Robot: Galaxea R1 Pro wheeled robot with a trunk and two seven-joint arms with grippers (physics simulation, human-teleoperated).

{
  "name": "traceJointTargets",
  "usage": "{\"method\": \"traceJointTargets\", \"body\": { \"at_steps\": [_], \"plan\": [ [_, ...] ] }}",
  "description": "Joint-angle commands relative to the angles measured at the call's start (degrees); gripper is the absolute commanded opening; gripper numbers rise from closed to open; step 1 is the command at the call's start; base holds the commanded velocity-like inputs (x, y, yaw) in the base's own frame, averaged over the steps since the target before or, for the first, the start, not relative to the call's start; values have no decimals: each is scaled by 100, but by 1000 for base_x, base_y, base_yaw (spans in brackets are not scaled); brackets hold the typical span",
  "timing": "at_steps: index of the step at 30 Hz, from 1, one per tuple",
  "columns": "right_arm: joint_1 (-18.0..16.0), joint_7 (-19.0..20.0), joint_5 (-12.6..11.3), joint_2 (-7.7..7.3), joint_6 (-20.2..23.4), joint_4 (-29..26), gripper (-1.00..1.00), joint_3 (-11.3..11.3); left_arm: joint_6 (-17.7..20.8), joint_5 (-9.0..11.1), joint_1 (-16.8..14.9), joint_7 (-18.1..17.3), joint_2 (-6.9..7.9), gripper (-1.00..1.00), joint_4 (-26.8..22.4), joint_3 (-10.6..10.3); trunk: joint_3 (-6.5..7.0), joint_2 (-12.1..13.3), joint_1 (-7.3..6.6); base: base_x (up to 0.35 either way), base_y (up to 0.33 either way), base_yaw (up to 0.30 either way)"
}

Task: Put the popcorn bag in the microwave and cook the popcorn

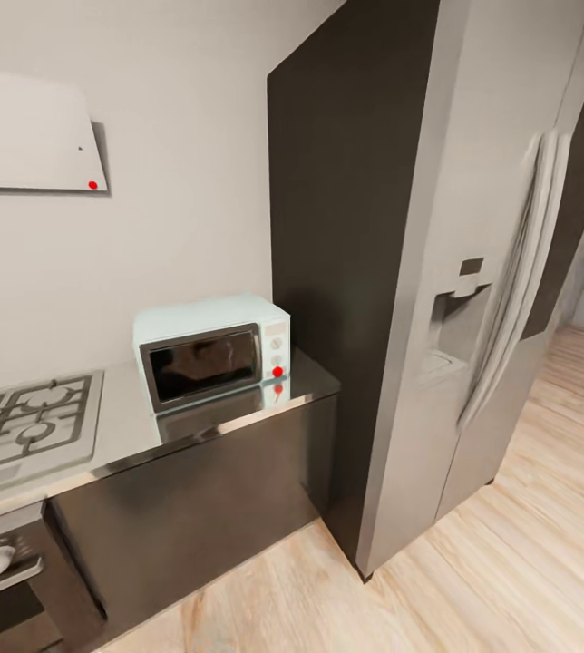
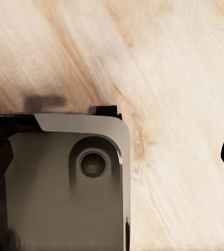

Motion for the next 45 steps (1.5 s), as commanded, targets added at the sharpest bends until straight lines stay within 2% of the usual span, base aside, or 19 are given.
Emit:
{"method": "traceJointTargets", "body": {
  "at_steps": [1, 2, 4, 7, 8, 19, 20, 24, 27, 32, 45],
  "plan": [
    [-8, 12, 57, -4, -37, 19, 100, -49, 18, 67, 146, 12, 2, 100, 0, -28, -6, -6, -3, -332, 0, 0],
    [-8, 12, 57, -4, -42, 19, 100, -49, -4, 65, 484, 142, 12, 100, 2, -29, -6, -6, -3, -181, 0, 0],
    [-8, 12, 57, -4, -47, 19, 100, -49, -49, 60, 763, 290, 34, 100, 2, -33, -6, -6, -3, -95, 0, 0],
    [-8, 5, 57, -4, -58, 19, 100, -49, -437, 51, 1199, 456, 61, 100, 2, -40, -6, -6, -3, -22, 0, 0],
    [-8, 5, 57, -4, -56, 19, 100, -49, -495, 51, 1233, 462, 58, 100, 2, -43, -6, -6, -3, -5, 0, 0],
    [-8, 4, 57, -4, -49, 19, 100, -51, -601, -9, 1298, 472, 12, 100, 2, -53, -6, -6, -3, 0, 0, 0],
    [-8, 4, 57, -4, -47, 20, 100, -50, -604, -88, 1303, 472, 10, 100, 2, -55, -6, -6, -3, 0, 0, 0],
    [-8, 4, 48, -4, -45, 26, 100, -53, -622, -839, 1310, 473, -2, 100, 5, -55, -6, -6, -3, 0, 0, 0],
    [54, 3, 42, -5, -55, 27, 100, -51, -712, -1033, 1324, 479, -7, 100, 9, -50, -6, -6, -3, 0, 0, 0],
    [93, 4, 40, -22, -46, 26, 100, -49, -926, -1095, 1374, 481, -42, 100, 9, -48, -6, -6, -3, 0, 0, 0],
    [141, 4, 56, -4, -35, 27, 100, -49, -962, -1110, 1381, 477, -65, 100, 2, -47, -9, -6, -3, 0, 0, 10]
  ]
}}
